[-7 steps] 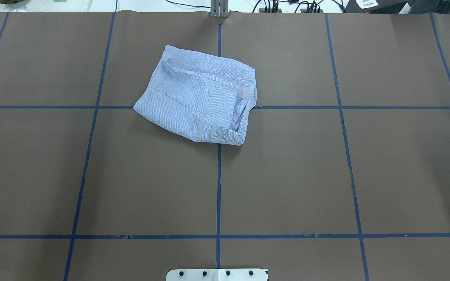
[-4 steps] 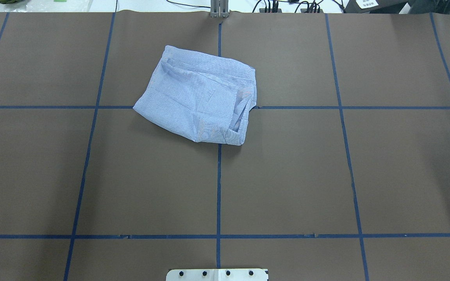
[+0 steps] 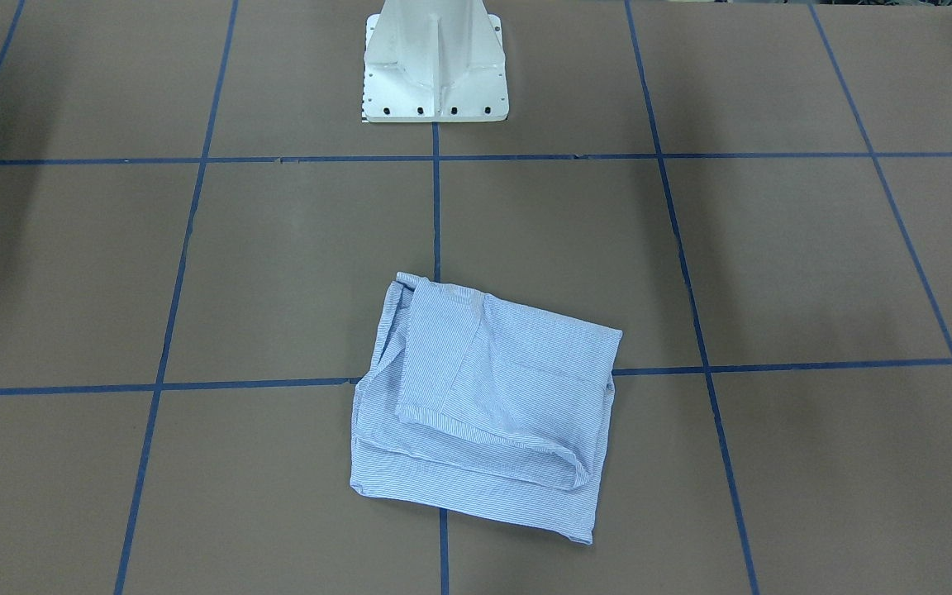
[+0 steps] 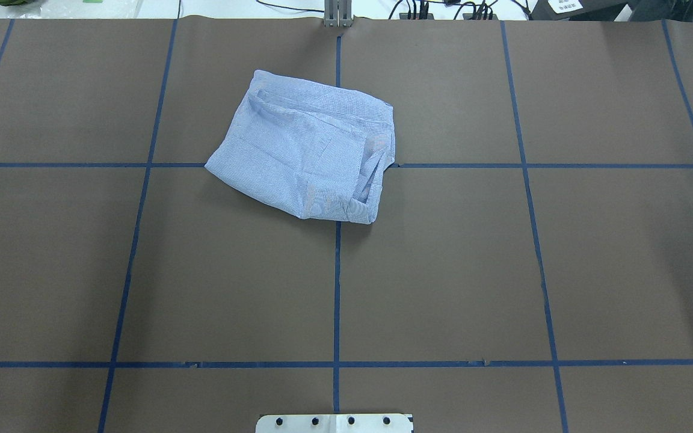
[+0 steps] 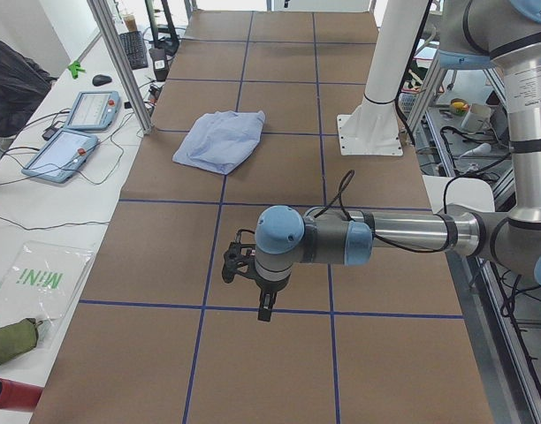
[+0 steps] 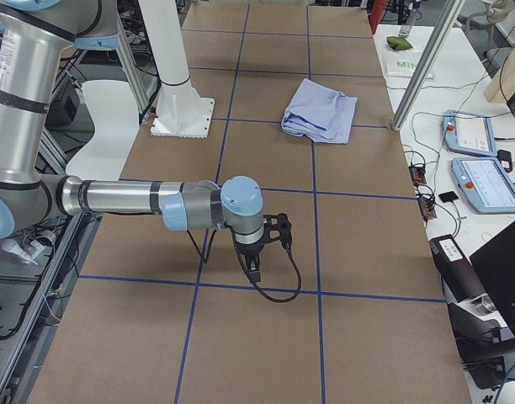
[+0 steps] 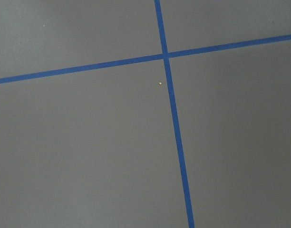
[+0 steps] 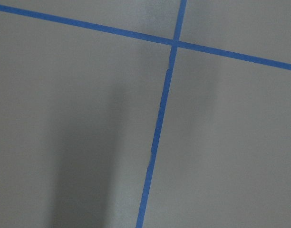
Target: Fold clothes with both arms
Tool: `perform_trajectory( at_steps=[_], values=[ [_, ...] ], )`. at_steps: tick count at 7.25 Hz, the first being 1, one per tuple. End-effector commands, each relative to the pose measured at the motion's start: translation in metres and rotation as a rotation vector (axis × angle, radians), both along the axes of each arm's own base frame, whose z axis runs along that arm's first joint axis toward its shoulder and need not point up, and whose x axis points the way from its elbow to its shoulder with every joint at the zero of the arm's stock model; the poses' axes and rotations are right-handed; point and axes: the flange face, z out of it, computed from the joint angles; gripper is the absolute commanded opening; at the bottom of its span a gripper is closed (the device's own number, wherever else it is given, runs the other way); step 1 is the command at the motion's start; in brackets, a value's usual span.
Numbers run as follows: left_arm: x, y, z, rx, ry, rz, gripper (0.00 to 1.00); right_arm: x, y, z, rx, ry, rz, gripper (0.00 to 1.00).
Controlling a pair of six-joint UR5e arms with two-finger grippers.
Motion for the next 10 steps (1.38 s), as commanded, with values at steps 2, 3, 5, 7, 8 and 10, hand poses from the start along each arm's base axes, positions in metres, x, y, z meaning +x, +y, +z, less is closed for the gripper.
perform_trajectory(
  at_steps=[2, 3, 5, 7, 8, 10],
  values=[
    [0.002, -0.006, -0.008, 0.024, 0.009, 0.010, 1.00, -0.001, 0.004, 0.002, -0.012, -0.014, 0.000, 1.00],
    [0.001, -0.007, -0.004, 0.024, 0.010, 0.011, 1.00, -0.001, 0.005, 0.004, -0.013, -0.011, -0.001, 1.00],
    [0.001, -0.009, -0.012, 0.070, 0.009, 0.011, 1.00, 0.001, 0.013, 0.018, -0.042, 0.007, 0.000, 1.00],
    [0.002, 0.005, 0.009, 0.028, -0.004, 0.013, 1.00, 0.001, 0.015, 0.018, -0.043, 0.007, 0.000, 1.00],
    [0.001, 0.005, 0.008, 0.027, -0.004, 0.011, 1.00, 0.001, 0.014, 0.018, -0.043, 0.007, 0.002, 1.00],
    [0.001, 0.004, 0.003, 0.037, -0.003, 0.010, 1.00, 0.001, 0.014, 0.018, -0.044, 0.009, 0.002, 1.00]
  ],
)
